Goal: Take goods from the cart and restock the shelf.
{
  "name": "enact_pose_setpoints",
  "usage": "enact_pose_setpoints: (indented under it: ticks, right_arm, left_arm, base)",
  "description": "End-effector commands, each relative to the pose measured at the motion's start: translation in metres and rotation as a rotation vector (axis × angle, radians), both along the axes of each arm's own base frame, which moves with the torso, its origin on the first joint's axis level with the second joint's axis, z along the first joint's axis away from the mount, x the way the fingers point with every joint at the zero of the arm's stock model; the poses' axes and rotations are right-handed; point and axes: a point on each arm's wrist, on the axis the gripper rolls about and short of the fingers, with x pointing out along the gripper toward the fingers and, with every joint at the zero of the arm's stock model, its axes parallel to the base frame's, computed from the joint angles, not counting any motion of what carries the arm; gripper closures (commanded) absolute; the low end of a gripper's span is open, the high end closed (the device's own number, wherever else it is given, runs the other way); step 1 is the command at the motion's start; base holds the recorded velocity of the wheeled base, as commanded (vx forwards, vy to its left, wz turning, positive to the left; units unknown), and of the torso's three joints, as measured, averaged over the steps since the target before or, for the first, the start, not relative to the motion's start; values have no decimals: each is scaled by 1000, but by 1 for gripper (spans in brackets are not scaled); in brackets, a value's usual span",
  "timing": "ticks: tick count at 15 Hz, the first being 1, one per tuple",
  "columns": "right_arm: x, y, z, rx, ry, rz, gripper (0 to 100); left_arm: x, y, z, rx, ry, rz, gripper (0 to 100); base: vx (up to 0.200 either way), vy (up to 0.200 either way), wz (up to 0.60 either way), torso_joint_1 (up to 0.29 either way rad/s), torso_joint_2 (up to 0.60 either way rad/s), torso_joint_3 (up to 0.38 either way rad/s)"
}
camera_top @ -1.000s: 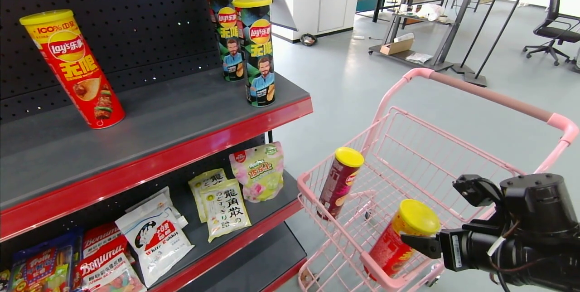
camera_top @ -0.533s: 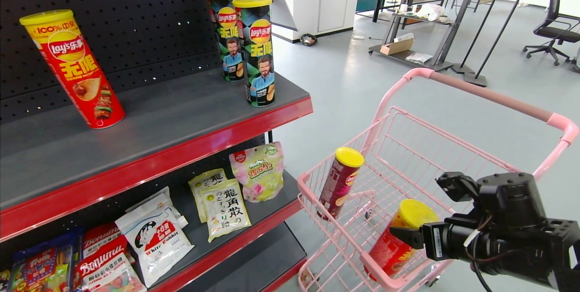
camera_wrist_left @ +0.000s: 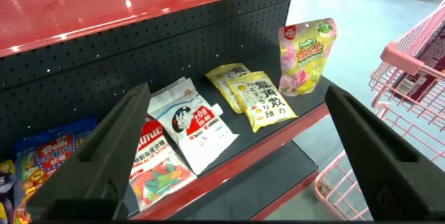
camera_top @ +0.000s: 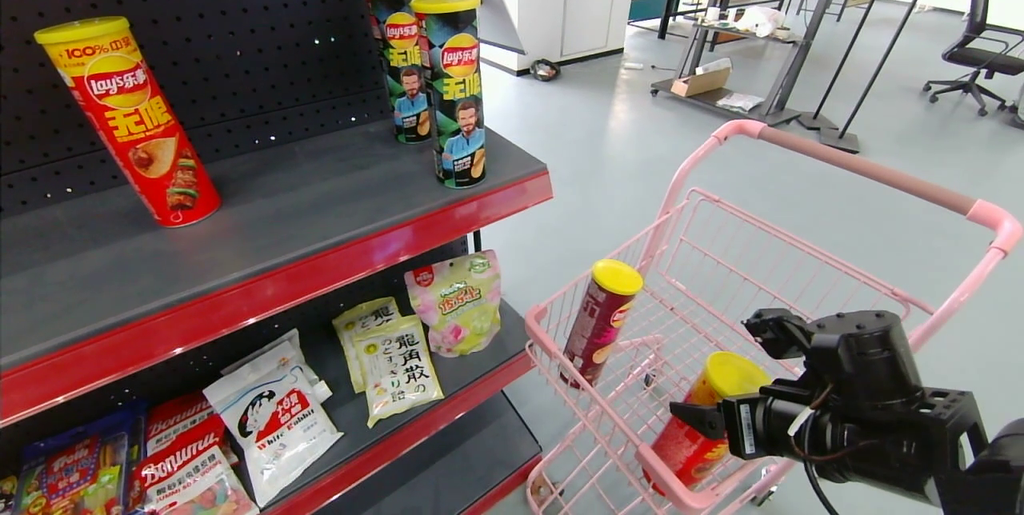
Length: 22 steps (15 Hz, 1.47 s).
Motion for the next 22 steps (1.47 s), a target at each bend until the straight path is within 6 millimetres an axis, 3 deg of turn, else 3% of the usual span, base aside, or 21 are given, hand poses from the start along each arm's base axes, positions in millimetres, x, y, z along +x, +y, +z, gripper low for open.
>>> enact_pose_setpoints:
  ticks: [1,11,12,18,19,22]
  right_arm:
    - [0,4,-4,-7,15,16,0]
    - [12,7,-15,-23,-21,-24,0]
    - [12,8,-15,-22,-22,-23,100]
    - [13,9,-11,-36,-50,-36,100]
    - [17,10,-3,-58,-100,-50,100]
    - [34,14,53,-88,-315,-18,100]
  left_arm:
    - [0,0,0,0,0,0,0]
    - [0,0,0,0,0,0,0]
    - [0,0,0,0,0,0,0]
    - [0,0,0,0,0,0,0]
    - [0,0,0,0,0,0,0]
    - [0,0,0,0,0,0,0]
  base:
    - [0,0,0,0,0,0]
    - [0,0,0,0,0,0]
    - [0,0,0,0,0,0]
    - [0,0,0,0,0,0]
    - [0,0,0,0,0,0]
    - [0,0,0,0,0,0]
